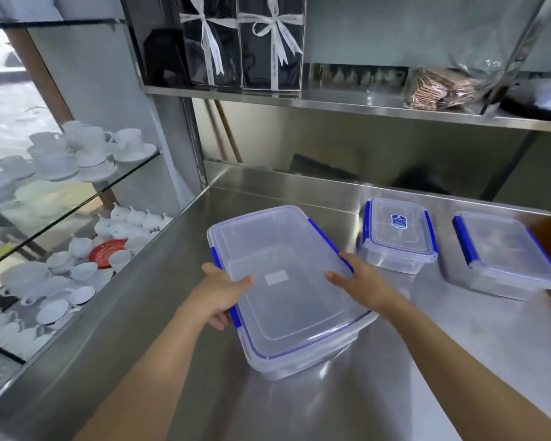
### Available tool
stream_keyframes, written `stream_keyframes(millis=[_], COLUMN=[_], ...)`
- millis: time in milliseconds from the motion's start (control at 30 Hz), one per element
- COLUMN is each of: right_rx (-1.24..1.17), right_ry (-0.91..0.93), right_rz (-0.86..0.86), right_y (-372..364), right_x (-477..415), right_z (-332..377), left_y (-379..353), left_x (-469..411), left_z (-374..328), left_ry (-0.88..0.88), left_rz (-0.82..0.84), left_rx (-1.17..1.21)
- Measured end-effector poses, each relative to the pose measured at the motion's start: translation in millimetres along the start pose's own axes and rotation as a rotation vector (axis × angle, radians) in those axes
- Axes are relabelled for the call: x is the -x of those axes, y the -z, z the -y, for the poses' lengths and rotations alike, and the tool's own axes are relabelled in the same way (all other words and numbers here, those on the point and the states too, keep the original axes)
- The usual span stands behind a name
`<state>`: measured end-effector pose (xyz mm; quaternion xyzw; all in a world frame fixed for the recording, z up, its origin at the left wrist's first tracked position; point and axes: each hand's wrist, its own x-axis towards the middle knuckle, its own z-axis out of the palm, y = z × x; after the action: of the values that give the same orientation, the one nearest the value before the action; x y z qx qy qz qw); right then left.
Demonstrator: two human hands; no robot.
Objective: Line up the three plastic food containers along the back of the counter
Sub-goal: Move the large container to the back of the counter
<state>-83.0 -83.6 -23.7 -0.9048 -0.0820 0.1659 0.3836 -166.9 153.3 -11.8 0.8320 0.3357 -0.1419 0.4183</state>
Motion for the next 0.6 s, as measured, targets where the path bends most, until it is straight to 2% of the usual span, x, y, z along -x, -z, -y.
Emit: stream_keyframes(millis=[100,233,300,367,433,500,600], right_rx=[0.061,0.117,0.169,0.156,0.038,-0.049,0.201], right_ry=[-0.029,-0.106,-0.141,-0.135,-0.073,0.013,0.011], right_rz=[-0.037,-0.138,-0.19,-0.195,-0.109,0.076,0.332], right_y=[-4.4,-13.2,-16.1,-14.6,-7.5,0.5,5.4], right_x=[3.7,10.4,12.7,14.6,18.5,24.0,33.4], right_z=[-3.6,-5.2,-6.5,-8.0,-9.1,-11.2,-11.3], left_y=[-5.7,-14.0,-13.7,-7.9,0.4,8.8,15.3], left_x=[-10.6,-25.4,-33.7,-45.2,-52.2,-45.9,-20.2], left_z=[-0.9,-7.2,-12.8,-18.3,-24.6,-30.6,-34.3], left_ry=[-0.103,-0.328,-0.417,-0.431,-0.419,-0.457,-0.535], left_rz=[-0.042,-0.218,-0.199,-0.17,-0.119,-0.018,0.259], left_rx=[0.055,0.009,-0.008,-0.082,-0.132,-0.241,-0.573])
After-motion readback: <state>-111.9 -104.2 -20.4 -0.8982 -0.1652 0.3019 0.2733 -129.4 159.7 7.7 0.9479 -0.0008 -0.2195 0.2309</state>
